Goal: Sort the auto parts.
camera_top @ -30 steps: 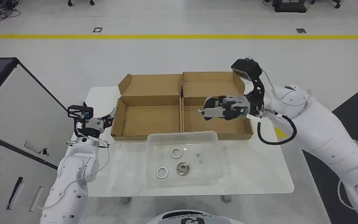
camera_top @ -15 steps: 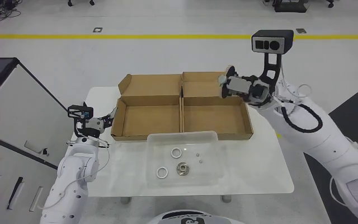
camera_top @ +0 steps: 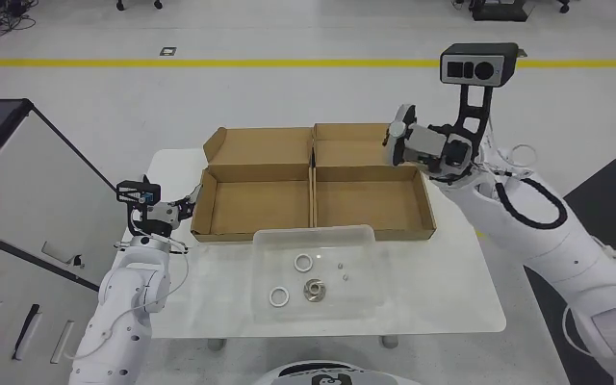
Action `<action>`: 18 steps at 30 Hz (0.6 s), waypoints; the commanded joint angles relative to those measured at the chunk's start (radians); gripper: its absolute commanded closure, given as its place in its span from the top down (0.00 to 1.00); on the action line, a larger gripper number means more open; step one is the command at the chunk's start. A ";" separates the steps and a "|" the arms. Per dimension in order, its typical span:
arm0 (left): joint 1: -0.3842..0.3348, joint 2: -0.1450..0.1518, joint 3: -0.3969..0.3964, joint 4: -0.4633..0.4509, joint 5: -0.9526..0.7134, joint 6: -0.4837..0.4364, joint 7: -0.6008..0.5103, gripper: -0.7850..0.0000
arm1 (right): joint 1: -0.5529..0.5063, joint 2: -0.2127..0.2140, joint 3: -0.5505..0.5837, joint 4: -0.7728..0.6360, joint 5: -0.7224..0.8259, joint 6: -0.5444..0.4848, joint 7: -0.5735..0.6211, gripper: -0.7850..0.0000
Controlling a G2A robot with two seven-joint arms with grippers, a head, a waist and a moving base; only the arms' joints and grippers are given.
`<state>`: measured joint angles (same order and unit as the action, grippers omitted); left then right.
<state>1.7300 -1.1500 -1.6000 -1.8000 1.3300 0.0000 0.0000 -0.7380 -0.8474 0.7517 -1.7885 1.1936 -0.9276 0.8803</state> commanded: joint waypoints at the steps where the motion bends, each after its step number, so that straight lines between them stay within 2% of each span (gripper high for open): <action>1: 0.000 0.000 0.000 0.000 0.000 0.000 0.000 1.00 | -0.020 -0.010 0.008 -0.038 0.054 -0.022 -0.010 0.00; 3: 0.000 0.000 0.000 0.000 0.000 0.000 0.000 1.00 | -0.035 -0.024 0.018 -0.077 0.128 -0.030 -0.018 0.00; 8: 0.000 0.000 0.000 0.000 0.000 0.000 0.000 1.00 | -0.064 -0.058 0.072 -0.118 0.203 -0.001 0.012 0.00; 15: 0.000 0.000 0.000 0.000 0.000 0.000 0.000 1.00 | -0.102 -0.087 0.150 -0.053 0.104 0.092 0.104 0.00; 18: 0.000 0.000 0.000 0.000 0.000 0.000 0.000 1.00 | -0.104 -0.089 0.177 -0.007 -0.011 0.128 0.140 0.00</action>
<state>1.7300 -1.1500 -1.6000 -1.8000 1.3300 0.0000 0.0000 -0.8394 -0.9352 0.9215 -1.8076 1.2263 -0.8071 1.0130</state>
